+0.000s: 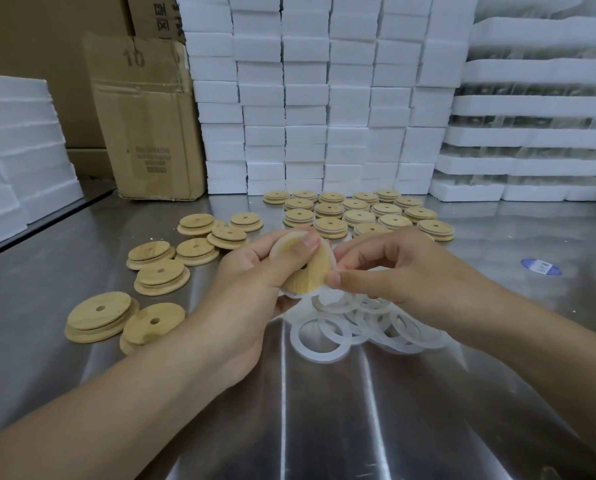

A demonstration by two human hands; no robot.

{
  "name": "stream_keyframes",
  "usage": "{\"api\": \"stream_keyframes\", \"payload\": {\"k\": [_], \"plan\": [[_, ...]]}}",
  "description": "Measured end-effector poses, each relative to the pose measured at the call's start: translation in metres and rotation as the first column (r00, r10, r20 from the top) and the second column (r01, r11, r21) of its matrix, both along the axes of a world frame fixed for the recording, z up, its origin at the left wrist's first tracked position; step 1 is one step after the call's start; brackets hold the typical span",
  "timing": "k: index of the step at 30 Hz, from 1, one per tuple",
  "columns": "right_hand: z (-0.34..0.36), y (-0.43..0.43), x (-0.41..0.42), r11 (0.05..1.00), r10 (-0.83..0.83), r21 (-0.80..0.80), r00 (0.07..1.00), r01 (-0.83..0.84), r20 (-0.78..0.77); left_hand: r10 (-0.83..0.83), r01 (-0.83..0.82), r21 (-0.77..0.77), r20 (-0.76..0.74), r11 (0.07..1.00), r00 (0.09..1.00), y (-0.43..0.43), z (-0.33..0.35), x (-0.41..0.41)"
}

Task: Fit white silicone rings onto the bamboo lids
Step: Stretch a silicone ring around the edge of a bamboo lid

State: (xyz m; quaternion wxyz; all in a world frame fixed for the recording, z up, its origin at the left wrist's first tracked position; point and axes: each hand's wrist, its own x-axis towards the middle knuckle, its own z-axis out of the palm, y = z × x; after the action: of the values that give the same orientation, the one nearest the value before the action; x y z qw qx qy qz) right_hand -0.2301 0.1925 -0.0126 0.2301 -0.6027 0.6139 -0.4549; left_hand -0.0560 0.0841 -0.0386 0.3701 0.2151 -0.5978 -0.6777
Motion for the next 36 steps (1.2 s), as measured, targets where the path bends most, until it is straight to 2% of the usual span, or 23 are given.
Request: {"api": "stream_keyframes", "payload": {"k": [5, 8, 12, 16, 21, 28, 33, 36], "plan": [[0.005, 0.002, 0.001, 1.0, 0.004, -0.022, 0.999, -0.005, -0.047, 0.015, -0.015, 0.117, 0.006, 0.993, 1.0, -0.004, 0.001, 0.0], [0.003, 0.003, 0.003, 0.999, -0.016, -0.04, 1.0, 0.016, -0.004, -0.021, 0.019, 0.123, 0.009, 0.992, 1.0, -0.005, 0.0, 0.0], [-0.003, 0.002, 0.011, 0.999, -0.03, 0.02, 1.0, 0.03, -0.01, -0.023, 0.032, 0.183, -0.051, 0.983, 0.998, -0.007, 0.0, 0.0], [-0.006, 0.001, 0.016, 0.999, -0.002, 0.043, 1.0, 0.002, 0.008, -0.015, 0.025, 0.143, -0.073, 0.989, 0.997, -0.005, 0.0, -0.001], [-0.002, 0.002, 0.013, 0.994, -0.058, 0.098, 0.998, 0.055, 0.022, 0.016, -0.007, 0.093, -0.092, 0.996, 0.996, -0.006, 0.003, 0.0], [-0.001, -0.001, 0.007, 0.99, -0.128, 0.066, 0.99, 0.125, 0.052, 0.006, -0.007, 0.066, 0.018, 0.998, 1.0, -0.007, 0.004, 0.002], [-0.001, -0.003, 0.007, 0.989, -0.133, 0.076, 0.989, 0.128, 0.066, 0.058, -0.056, -0.026, 0.067, 0.998, 0.996, -0.009, 0.001, 0.0], [-0.004, -0.005, 0.003, 0.985, -0.152, 0.101, 0.983, 0.142, 0.098, 0.087, -0.075, -0.139, 0.085, 0.987, 0.993, -0.009, -0.001, -0.001]]}}
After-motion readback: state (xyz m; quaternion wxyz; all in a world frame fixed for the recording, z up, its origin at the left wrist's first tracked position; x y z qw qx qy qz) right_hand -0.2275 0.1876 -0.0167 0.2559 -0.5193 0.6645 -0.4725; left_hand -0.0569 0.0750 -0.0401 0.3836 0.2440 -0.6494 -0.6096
